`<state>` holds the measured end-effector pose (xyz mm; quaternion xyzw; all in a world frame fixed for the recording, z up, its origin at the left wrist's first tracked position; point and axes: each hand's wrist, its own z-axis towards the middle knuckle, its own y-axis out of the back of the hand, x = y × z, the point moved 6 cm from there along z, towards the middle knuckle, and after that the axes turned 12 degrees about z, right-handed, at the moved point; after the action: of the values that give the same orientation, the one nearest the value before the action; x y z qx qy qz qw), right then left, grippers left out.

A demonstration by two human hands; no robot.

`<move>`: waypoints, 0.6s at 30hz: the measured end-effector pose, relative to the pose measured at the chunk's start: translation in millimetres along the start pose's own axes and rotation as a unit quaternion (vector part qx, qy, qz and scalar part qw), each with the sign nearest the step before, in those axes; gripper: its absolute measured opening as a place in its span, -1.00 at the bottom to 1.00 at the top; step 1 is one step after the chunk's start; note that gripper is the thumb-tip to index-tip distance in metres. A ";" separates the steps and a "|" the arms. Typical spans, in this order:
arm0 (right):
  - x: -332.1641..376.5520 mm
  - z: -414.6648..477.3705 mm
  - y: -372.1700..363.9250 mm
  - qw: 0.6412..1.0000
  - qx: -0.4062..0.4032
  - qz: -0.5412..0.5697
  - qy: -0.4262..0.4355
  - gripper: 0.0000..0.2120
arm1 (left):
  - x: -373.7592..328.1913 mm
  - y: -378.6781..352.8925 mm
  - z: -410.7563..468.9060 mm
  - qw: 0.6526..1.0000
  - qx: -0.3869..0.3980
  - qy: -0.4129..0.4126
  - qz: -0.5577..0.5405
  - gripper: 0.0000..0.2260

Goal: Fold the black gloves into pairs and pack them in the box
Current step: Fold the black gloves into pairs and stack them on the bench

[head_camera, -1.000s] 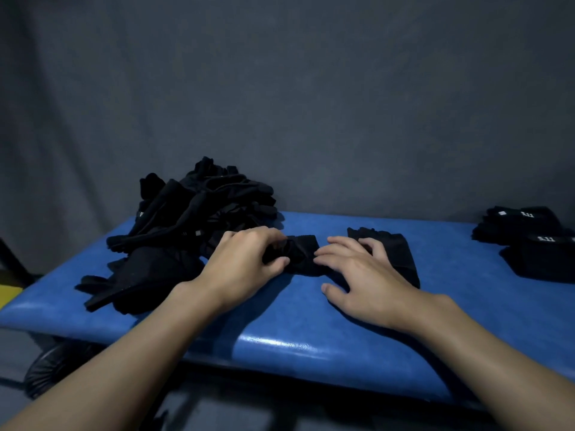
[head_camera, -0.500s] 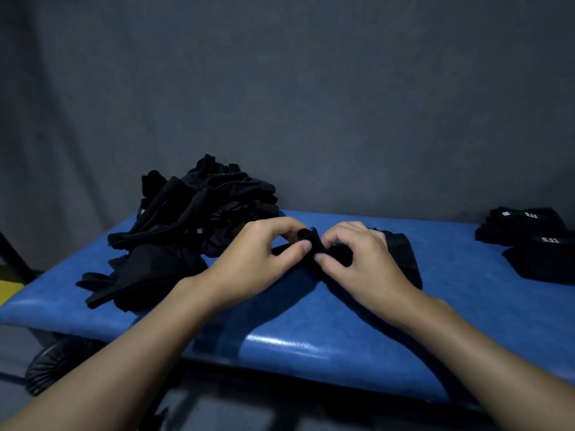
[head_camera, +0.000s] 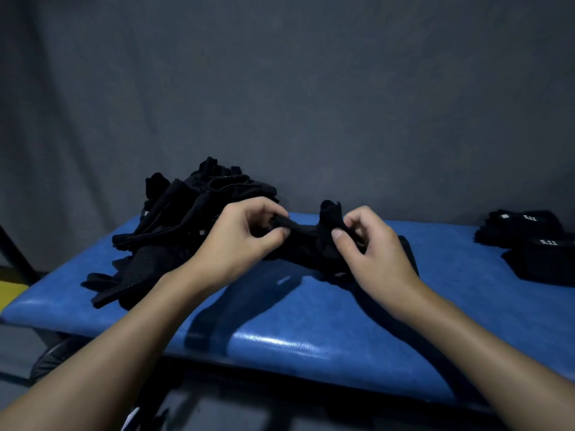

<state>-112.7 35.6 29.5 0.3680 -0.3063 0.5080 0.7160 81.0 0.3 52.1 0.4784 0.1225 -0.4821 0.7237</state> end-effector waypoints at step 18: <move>6.0 -19.1 -21.6 0.960 0.190 -0.180 0.096 -0.65 | 18.6 10.6 13.3 0.992 -0.033 0.107 0.055 -0.72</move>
<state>-89.1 50.0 19.4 0.4958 -0.0629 0.4520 0.7388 95.2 -20.4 53.1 0.5090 0.1891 -0.3834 0.7471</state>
